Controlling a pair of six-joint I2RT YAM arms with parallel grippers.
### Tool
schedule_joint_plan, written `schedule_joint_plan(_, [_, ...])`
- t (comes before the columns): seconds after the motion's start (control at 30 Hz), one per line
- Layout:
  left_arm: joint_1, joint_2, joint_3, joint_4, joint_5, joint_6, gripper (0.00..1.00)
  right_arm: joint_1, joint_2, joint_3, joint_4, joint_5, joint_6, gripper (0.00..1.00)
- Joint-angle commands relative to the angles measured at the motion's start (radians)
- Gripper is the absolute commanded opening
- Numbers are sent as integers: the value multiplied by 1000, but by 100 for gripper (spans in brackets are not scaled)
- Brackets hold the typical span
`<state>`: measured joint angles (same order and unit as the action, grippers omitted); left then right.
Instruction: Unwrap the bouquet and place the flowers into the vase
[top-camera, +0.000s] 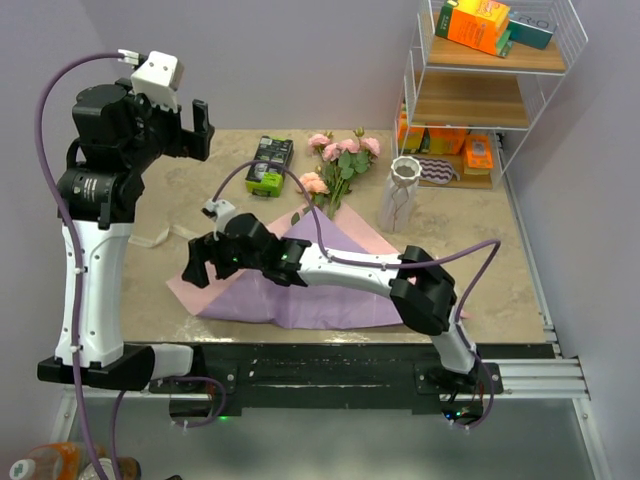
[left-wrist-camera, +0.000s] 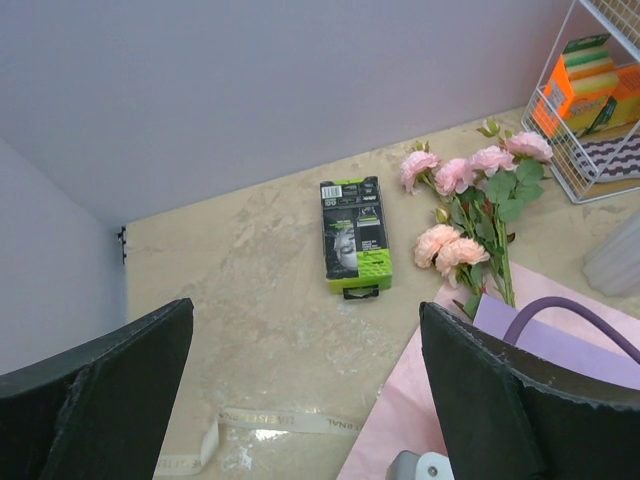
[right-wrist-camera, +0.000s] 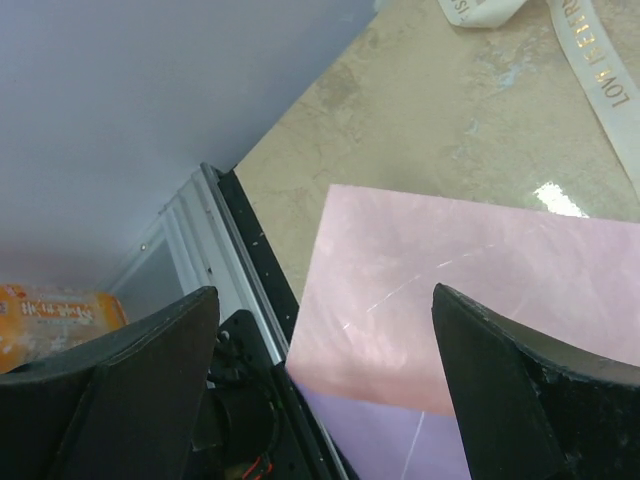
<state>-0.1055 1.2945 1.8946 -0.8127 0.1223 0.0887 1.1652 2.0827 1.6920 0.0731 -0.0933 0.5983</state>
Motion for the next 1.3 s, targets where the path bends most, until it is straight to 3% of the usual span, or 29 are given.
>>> schedule_joint_plan(0.0, [6, 3, 37, 1, -10, -15, 99, -9, -121, 9, -9, 9, -64, 91])
schedule_joint_plan(0.13, [6, 15, 37, 3, 14, -11, 99, -51, -239, -69, -55, 50, -86, 90])
schedule_joint_plan(0.2, [6, 25, 20, -17, 91, 15, 99, -100, -344, -170, -56, 56, -81, 89])
schedule_joint_plan(0.4, [6, 35, -225, -17, 344, 114, 99, -202, -700, -426, -110, 158, -89, 86])
schedule_joint_plan(0.53, [4, 103, -386, -19, 540, 146, 99, -229, -854, -477, -220, 259, -88, 81])
schedule_joint_plan(0.63, [0, 153, -466, -22, 640, 178, 92, -246, -950, -508, -305, 351, -58, 74])
schedule_joint_plan(1.0, [-82, 340, -581, -29, 695, 368, 83, -254, -1142, -620, -389, 434, 18, 70])
schedule_joint_plan(1.27, [-115, 414, -626, 95, 606, 333, 81, -254, -1190, -634, -426, 449, 44, 69])
